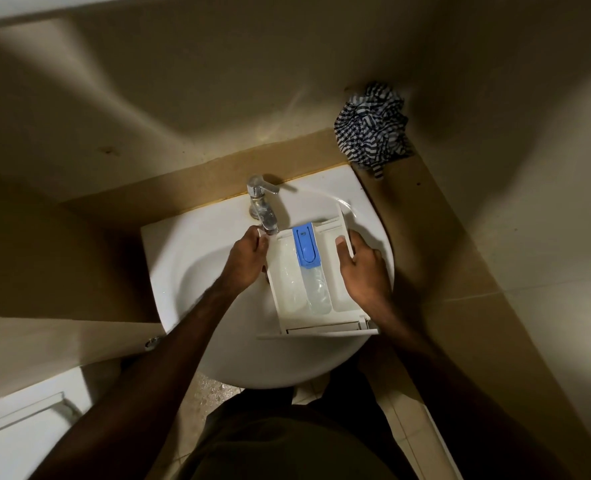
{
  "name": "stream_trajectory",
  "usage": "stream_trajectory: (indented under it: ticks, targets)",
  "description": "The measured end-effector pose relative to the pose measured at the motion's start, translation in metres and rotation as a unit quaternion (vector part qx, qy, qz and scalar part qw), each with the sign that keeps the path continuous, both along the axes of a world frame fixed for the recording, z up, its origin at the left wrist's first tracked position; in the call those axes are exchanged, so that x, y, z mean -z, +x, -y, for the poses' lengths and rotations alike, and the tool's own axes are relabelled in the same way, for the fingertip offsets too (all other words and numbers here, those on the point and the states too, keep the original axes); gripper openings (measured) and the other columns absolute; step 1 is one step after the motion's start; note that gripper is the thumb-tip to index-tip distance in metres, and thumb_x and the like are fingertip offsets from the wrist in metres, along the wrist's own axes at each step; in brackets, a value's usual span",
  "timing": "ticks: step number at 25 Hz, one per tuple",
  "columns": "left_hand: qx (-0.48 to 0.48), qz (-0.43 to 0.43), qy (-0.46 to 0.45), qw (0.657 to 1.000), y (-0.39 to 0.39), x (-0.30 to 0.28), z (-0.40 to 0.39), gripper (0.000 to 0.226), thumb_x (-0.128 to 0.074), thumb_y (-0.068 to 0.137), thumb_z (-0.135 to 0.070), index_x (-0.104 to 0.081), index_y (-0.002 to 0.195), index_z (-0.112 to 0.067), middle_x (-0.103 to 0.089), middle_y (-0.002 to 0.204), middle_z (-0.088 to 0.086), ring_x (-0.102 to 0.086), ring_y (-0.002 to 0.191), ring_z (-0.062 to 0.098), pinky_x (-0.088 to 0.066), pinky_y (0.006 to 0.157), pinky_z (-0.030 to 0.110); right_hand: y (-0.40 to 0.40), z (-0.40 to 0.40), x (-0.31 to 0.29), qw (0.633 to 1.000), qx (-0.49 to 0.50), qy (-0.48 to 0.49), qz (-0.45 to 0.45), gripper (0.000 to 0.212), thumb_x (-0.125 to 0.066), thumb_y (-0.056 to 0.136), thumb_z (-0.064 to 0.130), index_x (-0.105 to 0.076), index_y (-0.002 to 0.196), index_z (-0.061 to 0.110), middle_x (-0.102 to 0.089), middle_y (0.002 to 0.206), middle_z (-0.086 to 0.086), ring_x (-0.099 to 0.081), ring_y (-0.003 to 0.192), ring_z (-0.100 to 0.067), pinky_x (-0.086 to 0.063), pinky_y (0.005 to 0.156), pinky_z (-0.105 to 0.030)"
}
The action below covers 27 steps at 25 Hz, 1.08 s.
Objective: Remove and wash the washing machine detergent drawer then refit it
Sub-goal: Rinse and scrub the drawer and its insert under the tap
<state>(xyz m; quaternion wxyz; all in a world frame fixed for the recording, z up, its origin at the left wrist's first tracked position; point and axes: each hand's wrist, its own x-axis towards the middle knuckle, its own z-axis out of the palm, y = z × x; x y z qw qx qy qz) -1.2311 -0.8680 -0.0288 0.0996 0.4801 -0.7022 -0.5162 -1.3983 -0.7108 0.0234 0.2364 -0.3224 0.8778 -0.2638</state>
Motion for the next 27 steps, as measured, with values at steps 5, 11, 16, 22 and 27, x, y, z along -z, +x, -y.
stream_trajectory:
  ticks: [5, 11, 16, 22, 27]
  targets:
    - [-0.111, -0.031, -0.03, 0.993, -0.008, -0.008, -0.003, 0.031, -0.056, 0.108, -0.032, -0.068, 0.109, -0.003, -0.071, 0.095, 0.012, -0.071, 0.083, 0.039, -0.063, 0.073, 0.057, 0.006, 0.006, 0.001, 1.0, 0.002, -0.015, -0.001, 0.042, -0.039, 0.111, 0.039, -0.054, 0.142, 0.015, -0.074, 0.117, -0.013, -0.069, 0.107, -0.037, -0.057, 0.091, -0.052]
    - [-0.149, -0.096, 0.102, 0.979, -0.001, 0.0, -0.015, 0.031, -0.056, 0.107, -0.035, -0.06, 0.124, -0.009, -0.071, 0.115, 0.012, -0.072, 0.099, 0.031, -0.064, 0.072, 0.043, 0.006, 0.008, 0.002, 1.0, -0.011, -0.01, -0.016, 0.033, -0.043, 0.111, 0.028, -0.057, 0.136, 0.011, -0.074, 0.115, -0.015, -0.07, 0.104, -0.039, -0.059, 0.088, -0.052]
    - [-0.126, -0.088, 0.096, 0.983, 0.002, 0.002, -0.028, 0.033, -0.057, 0.107, -0.029, -0.056, 0.132, -0.007, -0.069, 0.118, 0.009, -0.071, 0.1, 0.026, -0.064, 0.083, 0.047, 0.01, 0.006, 0.003, 1.0, 0.004, 0.005, -0.03, 0.028, -0.047, 0.108, 0.024, -0.058, 0.131, 0.012, -0.075, 0.113, -0.014, -0.07, 0.102, -0.038, -0.061, 0.086, -0.05]
    - [-0.094, 0.038, -0.056, 0.993, -0.016, -0.005, -0.01, 0.025, -0.07, 0.099, -0.03, -0.062, 0.093, -0.007, -0.067, 0.089, 0.009, -0.057, 0.068, 0.012, -0.043, 0.06, 0.019, 0.006, 0.003, 0.0, 0.999, 0.019, 0.008, -0.043, 0.029, -0.049, 0.108, 0.02, -0.056, 0.134, 0.011, -0.074, 0.115, -0.014, -0.07, 0.105, -0.037, -0.06, 0.086, -0.046]
    - [-0.079, 0.085, -0.012, 0.993, -0.021, -0.004, -0.005, 0.039, -0.079, 0.092, -0.032, -0.068, 0.118, -0.006, -0.075, 0.112, 0.013, -0.071, 0.097, 0.033, -0.06, 0.082, 0.043, 0.007, 0.003, 0.001, 0.999, 0.019, 0.013, -0.047, 0.027, -0.049, 0.107, 0.017, -0.056, 0.132, 0.011, -0.074, 0.109, -0.016, -0.069, 0.101, -0.039, -0.059, 0.084, -0.049]
